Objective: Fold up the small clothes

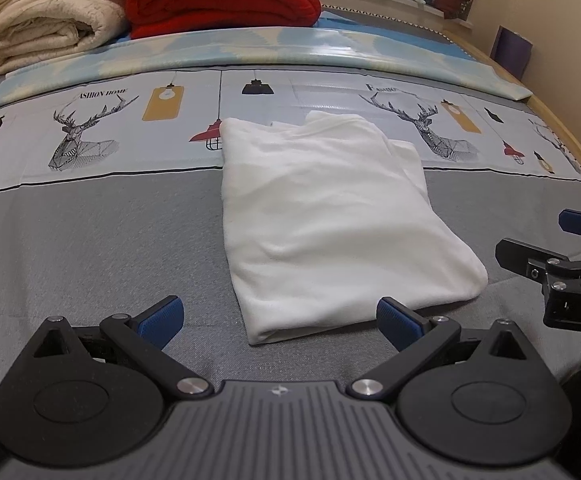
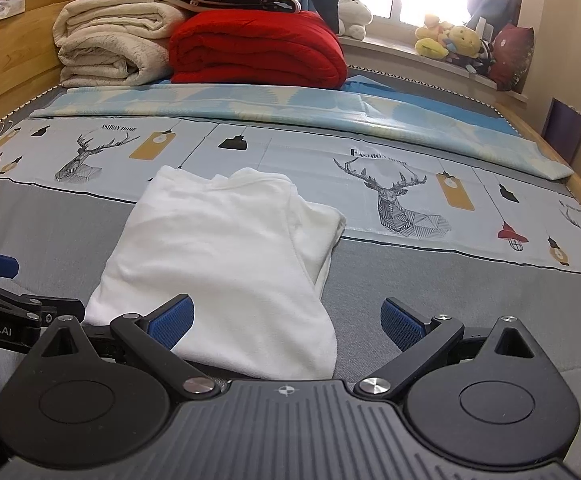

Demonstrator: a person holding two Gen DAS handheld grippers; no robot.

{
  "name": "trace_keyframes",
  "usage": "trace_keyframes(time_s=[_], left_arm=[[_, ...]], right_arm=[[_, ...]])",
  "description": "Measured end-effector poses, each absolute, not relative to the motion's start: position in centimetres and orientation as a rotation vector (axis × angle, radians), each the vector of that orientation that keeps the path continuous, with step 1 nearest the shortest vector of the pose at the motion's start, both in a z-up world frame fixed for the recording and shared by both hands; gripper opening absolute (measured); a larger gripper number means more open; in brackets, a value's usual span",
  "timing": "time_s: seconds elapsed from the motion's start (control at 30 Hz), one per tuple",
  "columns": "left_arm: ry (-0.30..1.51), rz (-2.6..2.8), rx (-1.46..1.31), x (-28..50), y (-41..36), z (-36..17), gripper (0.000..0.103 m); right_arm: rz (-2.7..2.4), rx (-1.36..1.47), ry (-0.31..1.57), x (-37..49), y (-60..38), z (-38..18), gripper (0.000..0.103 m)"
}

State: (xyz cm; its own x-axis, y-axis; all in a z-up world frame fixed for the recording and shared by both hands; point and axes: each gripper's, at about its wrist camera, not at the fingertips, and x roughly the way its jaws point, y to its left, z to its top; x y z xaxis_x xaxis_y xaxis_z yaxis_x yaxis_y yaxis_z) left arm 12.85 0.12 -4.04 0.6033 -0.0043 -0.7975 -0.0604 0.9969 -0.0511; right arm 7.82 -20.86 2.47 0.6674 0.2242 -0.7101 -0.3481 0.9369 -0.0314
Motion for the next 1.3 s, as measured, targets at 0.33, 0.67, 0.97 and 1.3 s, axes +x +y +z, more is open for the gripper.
trace_keyframes(time_s=[0.33, 0.67, 0.97, 1.3], left_arm=[[0.917, 0.019, -0.064, 12.84, -0.01, -4.04, 0.103], [0.915, 0.018, -0.064, 12.85, -0.09, -4.02, 0.103], [0.914, 0.011, -0.058, 12.91, -0.09, -3.97, 0.103], [0.912, 0.0, -0.053, 12.94, 0.16, -4.1, 0.103]], right_arm=[[0.327, -0.176, 0.776, 7.84, -20.84, 2.5, 0.099], [0.338, -0.192, 0.775, 7.95, -20.76, 2.38, 0.099], [0.341, -0.199, 0.773, 7.95, -20.66, 2.34, 0.099], [0.341, -0.201, 0.772, 7.9, -20.58, 2.37, 0.099]])
